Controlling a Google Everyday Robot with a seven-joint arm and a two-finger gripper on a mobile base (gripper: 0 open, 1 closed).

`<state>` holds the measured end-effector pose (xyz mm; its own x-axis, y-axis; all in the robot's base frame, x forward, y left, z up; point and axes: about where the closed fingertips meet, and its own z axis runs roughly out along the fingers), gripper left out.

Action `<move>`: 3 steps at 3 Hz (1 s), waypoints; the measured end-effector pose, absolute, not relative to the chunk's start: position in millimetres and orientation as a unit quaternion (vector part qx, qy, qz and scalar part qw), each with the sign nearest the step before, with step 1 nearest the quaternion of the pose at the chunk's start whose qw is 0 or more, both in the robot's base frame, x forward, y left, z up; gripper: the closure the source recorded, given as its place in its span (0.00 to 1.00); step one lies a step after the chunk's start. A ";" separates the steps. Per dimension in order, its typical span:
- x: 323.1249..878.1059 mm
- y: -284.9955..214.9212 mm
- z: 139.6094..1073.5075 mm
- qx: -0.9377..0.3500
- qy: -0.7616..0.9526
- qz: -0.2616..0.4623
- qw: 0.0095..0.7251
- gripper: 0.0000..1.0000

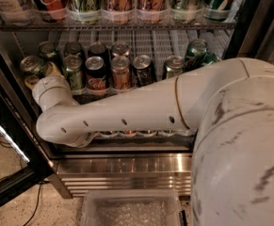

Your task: Pick green can from middle shelf of fridge

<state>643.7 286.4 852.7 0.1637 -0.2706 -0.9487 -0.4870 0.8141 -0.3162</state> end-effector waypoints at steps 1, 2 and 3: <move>642.2 283.0 858.9 -0.295 0.637 0.080 0.707 1.00; 640.7 279.9 864.8 -0.294 0.633 0.082 0.711 1.00; 638.7 276.9 871.0 -0.294 0.629 0.084 0.715 1.00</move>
Offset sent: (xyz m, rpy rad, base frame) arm -0.0624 -0.1517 0.1987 0.1989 -0.3286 0.1571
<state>638.7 276.9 871.0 0.1949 -0.2497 -0.9485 -0.4910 0.8123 -0.3148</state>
